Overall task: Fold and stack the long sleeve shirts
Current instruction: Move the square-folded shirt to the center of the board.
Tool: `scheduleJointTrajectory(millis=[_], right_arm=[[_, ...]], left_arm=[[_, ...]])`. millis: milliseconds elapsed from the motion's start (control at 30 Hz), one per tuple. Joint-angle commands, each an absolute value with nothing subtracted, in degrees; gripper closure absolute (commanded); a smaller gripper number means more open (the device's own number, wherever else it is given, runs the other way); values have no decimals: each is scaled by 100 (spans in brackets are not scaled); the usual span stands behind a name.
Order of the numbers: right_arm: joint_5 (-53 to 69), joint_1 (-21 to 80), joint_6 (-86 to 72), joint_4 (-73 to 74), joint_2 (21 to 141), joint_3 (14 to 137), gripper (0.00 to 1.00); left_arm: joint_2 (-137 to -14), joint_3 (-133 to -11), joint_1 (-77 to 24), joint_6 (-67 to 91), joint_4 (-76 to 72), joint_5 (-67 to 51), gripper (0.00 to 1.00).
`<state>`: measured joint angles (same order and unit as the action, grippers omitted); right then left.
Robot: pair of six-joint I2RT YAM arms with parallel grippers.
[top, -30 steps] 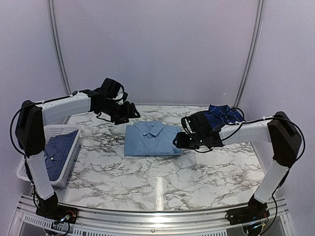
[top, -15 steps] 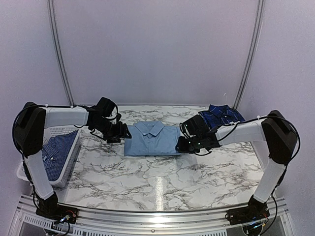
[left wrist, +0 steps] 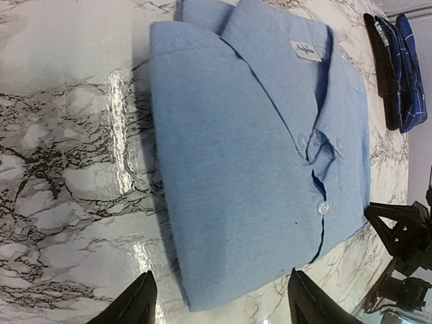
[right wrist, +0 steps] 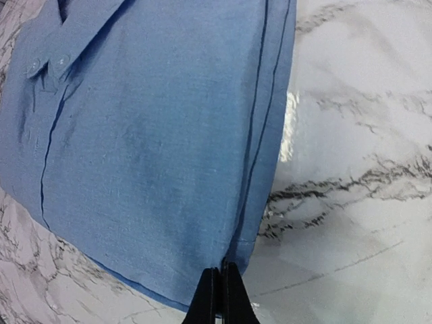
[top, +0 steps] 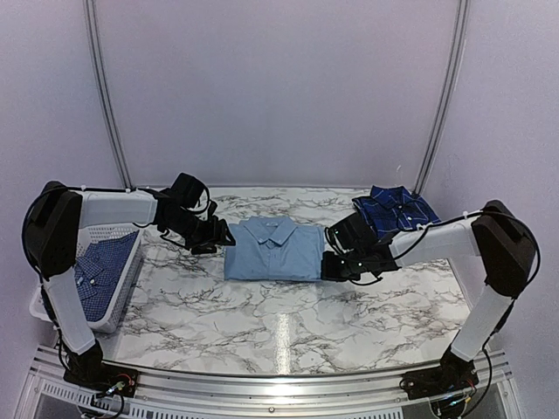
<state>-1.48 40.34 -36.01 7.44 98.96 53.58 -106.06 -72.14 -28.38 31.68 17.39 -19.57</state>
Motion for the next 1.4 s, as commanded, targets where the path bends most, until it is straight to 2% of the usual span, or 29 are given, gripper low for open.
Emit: scheduleJointTrajectory(millis=[0, 200, 400, 667, 800, 933, 1000, 1367], right_arm=[[-164, 4069, -3899, 587, 9557, 4679, 100], [-179, 4183, -4079, 312, 9516, 4325, 100], [-212, 4186, -4002, 341, 9536, 4414, 100], [-188, 4255, -3882, 432, 9764, 4660, 100], [-224, 4332, -3863, 489, 9838, 4765, 100], [-287, 4368, -3809, 581, 9861, 4835, 100], [-326, 4387, -3770, 606, 9853, 4832, 100], [-196, 4842, -3449, 709, 9975, 4961, 99]], left_arm=[[-10652, -7088, -2804, 3068, 1641, -2082, 31], [-10697, -6964, -2811, 3099, 1621, -2188, 32], [-10499, -6359, -2885, 3266, 1102, -2803, 39], [-10509, -5818, -3198, 3485, 617, -2825, 54], [-10521, -5768, -3359, 3636, 528, -2681, 69], [-10405, -5609, -3404, 3809, 534, -2579, 93], [-10212, -5509, -3402, 3853, 572, -2384, 99], [-9096, -4534, -3755, 3952, 1316, -1559, 100]])
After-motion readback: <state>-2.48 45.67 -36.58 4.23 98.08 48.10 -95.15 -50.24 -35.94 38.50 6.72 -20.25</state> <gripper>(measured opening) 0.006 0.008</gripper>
